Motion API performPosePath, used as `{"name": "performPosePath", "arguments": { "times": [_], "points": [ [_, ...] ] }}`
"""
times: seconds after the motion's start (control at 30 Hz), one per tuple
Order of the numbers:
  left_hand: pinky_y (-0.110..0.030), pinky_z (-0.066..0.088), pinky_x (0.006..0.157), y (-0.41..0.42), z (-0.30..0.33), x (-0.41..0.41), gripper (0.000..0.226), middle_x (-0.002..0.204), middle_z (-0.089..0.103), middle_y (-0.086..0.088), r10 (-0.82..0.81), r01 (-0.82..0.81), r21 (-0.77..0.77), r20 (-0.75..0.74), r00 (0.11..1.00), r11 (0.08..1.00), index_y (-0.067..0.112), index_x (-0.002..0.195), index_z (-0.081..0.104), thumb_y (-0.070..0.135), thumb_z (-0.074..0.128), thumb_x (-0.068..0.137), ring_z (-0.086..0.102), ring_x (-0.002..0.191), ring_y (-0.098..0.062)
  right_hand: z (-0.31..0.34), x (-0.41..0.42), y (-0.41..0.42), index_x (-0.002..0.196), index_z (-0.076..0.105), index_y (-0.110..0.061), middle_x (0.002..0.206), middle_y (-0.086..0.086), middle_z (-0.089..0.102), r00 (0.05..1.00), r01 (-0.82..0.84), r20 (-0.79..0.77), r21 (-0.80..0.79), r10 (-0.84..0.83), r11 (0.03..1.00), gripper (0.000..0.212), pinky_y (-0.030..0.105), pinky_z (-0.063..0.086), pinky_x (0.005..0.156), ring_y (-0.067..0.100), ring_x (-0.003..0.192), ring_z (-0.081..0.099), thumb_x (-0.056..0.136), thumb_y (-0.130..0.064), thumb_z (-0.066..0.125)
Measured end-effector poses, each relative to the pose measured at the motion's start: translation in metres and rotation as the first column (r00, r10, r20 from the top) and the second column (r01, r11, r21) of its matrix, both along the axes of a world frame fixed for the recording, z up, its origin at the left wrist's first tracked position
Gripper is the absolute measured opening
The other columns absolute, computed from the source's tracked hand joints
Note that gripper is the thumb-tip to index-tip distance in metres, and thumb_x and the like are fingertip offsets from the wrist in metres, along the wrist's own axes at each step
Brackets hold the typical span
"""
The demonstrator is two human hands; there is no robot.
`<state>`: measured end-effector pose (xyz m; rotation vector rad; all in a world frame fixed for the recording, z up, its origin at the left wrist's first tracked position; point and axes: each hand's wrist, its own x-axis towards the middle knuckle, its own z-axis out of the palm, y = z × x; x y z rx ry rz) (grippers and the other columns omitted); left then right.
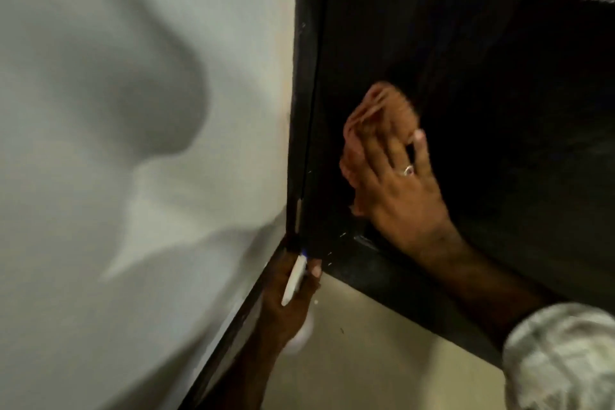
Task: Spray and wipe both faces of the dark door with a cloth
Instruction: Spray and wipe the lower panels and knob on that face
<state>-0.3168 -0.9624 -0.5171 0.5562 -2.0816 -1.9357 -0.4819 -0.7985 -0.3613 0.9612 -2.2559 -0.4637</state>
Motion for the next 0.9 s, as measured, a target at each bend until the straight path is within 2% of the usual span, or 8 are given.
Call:
{"name": "performPosePath", "arguments": {
  "times": [0.07, 0.17, 0.3, 0.4, 0.5, 0.7, 0.8, 0.9],
  "points": [
    [-0.011, 0.053, 0.080, 0.006, -0.017, 0.012, 0.017, 0.099, 0.074, 0.027, 0.015, -0.018, -0.038, -0.069, 0.997, 0.999, 0.035, 0.106, 0.071, 0.020, 0.073, 0.099, 0.071, 0.094, 0.004, -0.062, 0.010, 0.028, 0.170, 0.007, -0.015, 0.178, 0.020, -0.008, 0.992, -0.043, 0.127, 0.304, 0.004, 0.952, 0.107, 0.063, -0.023, 0.126, 0.042, 0.163, -0.016, 0.093, -0.046, 0.074],
    [-0.007, 0.051, 0.081, 0.015, -0.039, 0.024, 0.027, 0.109, 0.070, 0.035, 0.043, -0.046, -0.051, -0.068, 0.997, 0.998, 0.035, 0.111, 0.069, 0.013, 0.074, 0.098, 0.067, 0.103, 0.010, -0.063, 0.018, 0.063, 0.161, 0.034, -0.012, 0.172, 0.018, 0.022, 0.983, -0.133, 0.172, 0.437, 0.062, 0.890, 0.110, 0.057, -0.014, 0.131, 0.039, 0.161, 0.015, 0.072, -0.038, 0.094],
    [-0.007, 0.051, 0.082, 0.015, -0.055, 0.020, 0.028, 0.113, 0.067, 0.039, 0.073, -0.071, 0.050, -0.042, 0.996, 0.996, 0.039, 0.119, 0.064, 0.027, 0.072, 0.095, 0.063, 0.108, 0.013, 0.047, 0.007, 0.022, 0.160, 0.045, -0.008, 0.173, 0.021, 0.025, 0.987, -0.113, -0.108, 0.040, 0.117, 0.993, 0.090, 0.060, -0.019, 0.128, 0.042, 0.163, 0.016, 0.090, -0.060, 0.065],
    [-0.012, 0.054, 0.079, 0.014, -0.075, 0.005, 0.027, 0.113, 0.069, 0.030, 0.091, -0.091, 0.010, -0.085, 0.992, 0.996, 0.040, 0.119, 0.064, 0.036, 0.071, 0.093, 0.067, 0.106, 0.002, 0.083, -0.009, -0.035, 0.172, 0.008, -0.012, 0.179, 0.018, -0.010, 0.978, -0.068, -0.202, -0.055, 0.056, 0.996, 0.085, 0.063, -0.017, 0.128, 0.041, 0.164, -0.014, 0.106, -0.059, 0.036],
    [-0.015, 0.058, 0.079, 0.016, -0.108, -0.004, 0.028, 0.116, 0.069, 0.026, 0.125, -0.133, -0.051, -0.129, 0.984, 0.990, 0.038, 0.122, 0.065, 0.041, 0.075, 0.096, 0.069, 0.106, -0.003, 0.028, -0.013, -0.072, 0.170, -0.008, -0.011, 0.175, 0.024, -0.022, 0.987, -0.106, -0.119, 0.056, 0.112, 0.993, 0.114, 0.060, -0.017, 0.129, 0.043, 0.161, -0.024, 0.094, -0.061, 0.061],
    [-0.031, 0.060, 0.093, 0.010, -0.147, -0.006, 0.044, 0.123, 0.074, 0.015, 0.142, -0.169, -0.143, -0.180, 0.973, 0.975, 0.039, 0.134, 0.067, 0.054, 0.076, 0.093, 0.072, 0.114, -0.012, -0.123, 0.000, -0.016, 0.170, 0.010, -0.008, 0.174, 0.025, -0.004, 0.983, -0.177, 0.141, 0.527, 0.121, 0.831, 0.078, 0.063, -0.033, 0.120, 0.042, 0.161, -0.010, 0.102, -0.027, 0.044],
    [-0.027, 0.060, 0.092, 0.012, -0.149, -0.004, 0.052, 0.126, 0.072, 0.018, 0.136, -0.170, -0.186, -0.180, 0.974, 0.968, 0.044, 0.139, 0.063, 0.041, 0.082, 0.090, 0.072, 0.112, -0.008, -0.064, -0.007, -0.009, 0.162, 0.034, -0.008, 0.170, 0.021, 0.031, 0.967, -0.239, 0.167, 0.350, 0.190, 0.906, 0.102, 0.056, -0.020, 0.130, 0.037, 0.162, 0.022, 0.077, -0.036, 0.082],
    [-0.037, 0.062, 0.090, 0.013, -0.153, -0.004, 0.048, 0.119, 0.072, 0.016, 0.073, -0.132, -0.246, -0.236, 0.969, 0.960, 0.041, 0.137, 0.065, 0.031, 0.082, 0.094, 0.072, 0.110, -0.009, 0.020, -0.009, -0.034, 0.167, 0.023, -0.009, 0.174, 0.020, 0.023, 0.979, -0.187, -0.064, 0.070, 0.192, 0.980, 0.129, 0.059, -0.016, 0.129, 0.038, 0.163, 0.012, 0.071, -0.065, 0.088]
  ]
}}
